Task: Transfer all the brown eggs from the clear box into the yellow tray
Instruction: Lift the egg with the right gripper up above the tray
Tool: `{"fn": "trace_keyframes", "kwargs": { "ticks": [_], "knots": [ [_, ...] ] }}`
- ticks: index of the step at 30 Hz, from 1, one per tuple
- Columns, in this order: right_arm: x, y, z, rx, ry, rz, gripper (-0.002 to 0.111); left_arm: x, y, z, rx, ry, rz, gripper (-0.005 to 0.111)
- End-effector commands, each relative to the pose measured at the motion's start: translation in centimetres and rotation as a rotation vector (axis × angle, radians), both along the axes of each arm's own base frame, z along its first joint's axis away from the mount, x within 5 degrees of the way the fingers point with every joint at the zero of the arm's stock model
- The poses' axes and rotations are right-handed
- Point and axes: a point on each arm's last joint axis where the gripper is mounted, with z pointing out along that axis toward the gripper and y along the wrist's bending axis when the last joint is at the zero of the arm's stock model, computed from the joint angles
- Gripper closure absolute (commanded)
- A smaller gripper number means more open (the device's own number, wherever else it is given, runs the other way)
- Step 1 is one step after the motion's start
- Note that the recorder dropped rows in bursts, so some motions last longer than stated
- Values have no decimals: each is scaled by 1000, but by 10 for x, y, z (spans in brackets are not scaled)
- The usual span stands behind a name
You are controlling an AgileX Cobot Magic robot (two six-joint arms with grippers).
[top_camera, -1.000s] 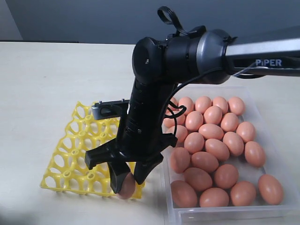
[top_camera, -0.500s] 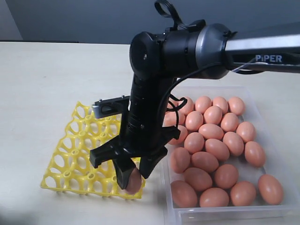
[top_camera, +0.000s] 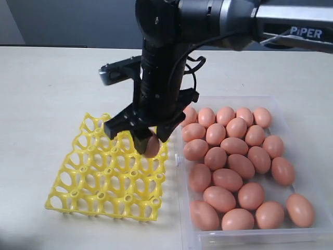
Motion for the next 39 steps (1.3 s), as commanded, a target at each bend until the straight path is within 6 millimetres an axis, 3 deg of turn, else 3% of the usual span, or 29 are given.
{"fn": "trace_keyframes", "kwargs": {
  "ticks": [1,5,9,12,20,23,27,28,30,34,37,39],
  "knots": [
    [36,-16,10,114,43,-140,109,1,0,1,-3,-11,5,106],
    [68,-27,3,284,174,-259,109,1,0,1,-3,-11,5,106],
    [108,-43,-20,380,260,-397,109,1,0,1,-3,-11,5,106],
    [116,-45,-23,361,296,-520,109,1,0,1,-3,-11,5,106],
    [115,-40,-10,420,328,-563,109,1,0,1,-3,-11,5,106],
    [111,-42,2,422,157,-278,109,1,0,1,-3,-11,5,106],
    [102,-47,9,133,-83,-106,109,1,0,1,-3,-11,5,106],
    [98,-38,14,138,-138,-64,109,1,0,1,-3,-11,5,106],
    [93,-19,20,244,-188,-29,109,1,0,1,-3,-11,5,106],
    [89,5,29,270,-384,21,109,1,0,1,-3,-11,5,106],
    [92,0,45,232,-488,-129,109,1,0,1,-3,-11,5,106],
    [90,0,57,262,-520,-139,109,1,0,1,-3,-11,5,106]
  ]
}}
